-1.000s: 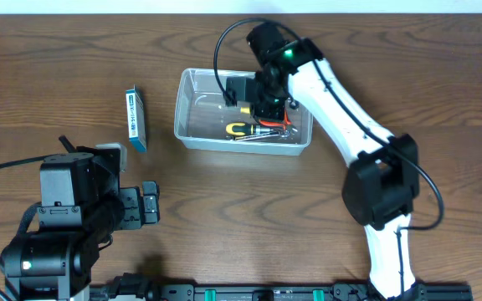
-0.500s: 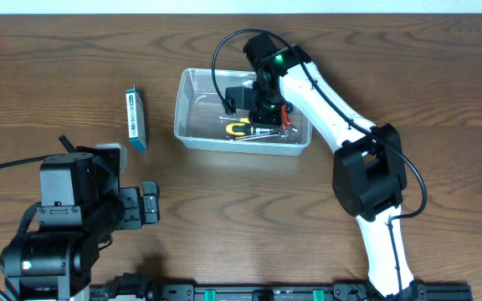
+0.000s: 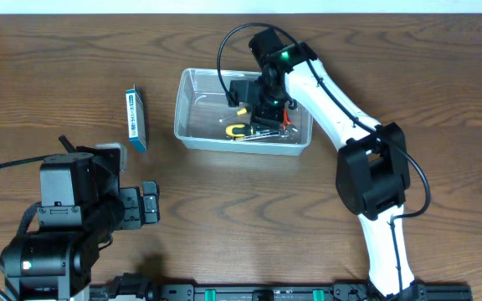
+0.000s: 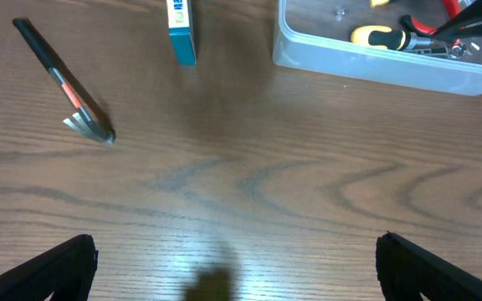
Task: Pack container
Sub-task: 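Carry the screwdriver into the container and open the right gripper, then raise the right arm away and move the left gripper to the teal box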
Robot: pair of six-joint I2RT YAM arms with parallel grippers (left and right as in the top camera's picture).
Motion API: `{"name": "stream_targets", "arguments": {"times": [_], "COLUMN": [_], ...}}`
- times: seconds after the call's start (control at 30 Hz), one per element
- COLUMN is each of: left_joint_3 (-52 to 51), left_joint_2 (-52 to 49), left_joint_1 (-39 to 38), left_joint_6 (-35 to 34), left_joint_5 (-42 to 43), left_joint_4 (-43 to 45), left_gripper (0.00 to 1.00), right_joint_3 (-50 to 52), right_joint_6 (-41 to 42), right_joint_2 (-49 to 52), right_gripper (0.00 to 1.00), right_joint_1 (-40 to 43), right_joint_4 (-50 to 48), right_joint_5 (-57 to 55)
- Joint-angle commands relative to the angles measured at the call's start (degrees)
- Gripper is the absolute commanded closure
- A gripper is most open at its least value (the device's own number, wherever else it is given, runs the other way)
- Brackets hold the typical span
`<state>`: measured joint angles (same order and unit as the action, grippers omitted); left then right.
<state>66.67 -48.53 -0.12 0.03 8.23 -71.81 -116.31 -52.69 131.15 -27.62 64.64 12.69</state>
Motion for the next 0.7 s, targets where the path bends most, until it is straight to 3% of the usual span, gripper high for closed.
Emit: {"name": "stream_targets", "arguments": {"times": [0.0, 0.17, 0.3, 0.5, 0.67], "left_joint_3": [0.5, 6.4, 19.3, 39.3, 44.3], "left_joint_2": [-0.1, -4.9, -16.8, -36.3, -48.2], "left_joint_1": [-0.2, -0.2, -0.2, 0.1, 1.7], "left_joint_6": [0.3, -4.6, -5.0, -0.6, 0.4], "left_joint_5": [0.1, 0.1, 0.1, -1.2, -6.0], "left_joint_4": [-0.2, -4.0, -9.0, -6.9, -2.8], "left_gripper": [0.02, 0.02, 0.02, 0.02, 0.02], "right_joint_3": [-4.3, -9.4, -9.6, -9.5, -7.7], "right_joint_6": [4.5, 23.8, 32.0, 38.2, 40.5], "right_joint_2": [-8.3, -18.1, -24.9, -27.3, -27.0], "right_gripper": [0.01, 0.01, 0.01, 0.01, 0.01], "right_joint_1": [1.0, 4.2, 10.4, 21.3, 27.3], "right_joint_4": [-0.2, 0.3, 3.3, 10.6, 11.7], "right_joint_5": [-2.7, -12.9, -13.6, -13.0, -10.7]}}
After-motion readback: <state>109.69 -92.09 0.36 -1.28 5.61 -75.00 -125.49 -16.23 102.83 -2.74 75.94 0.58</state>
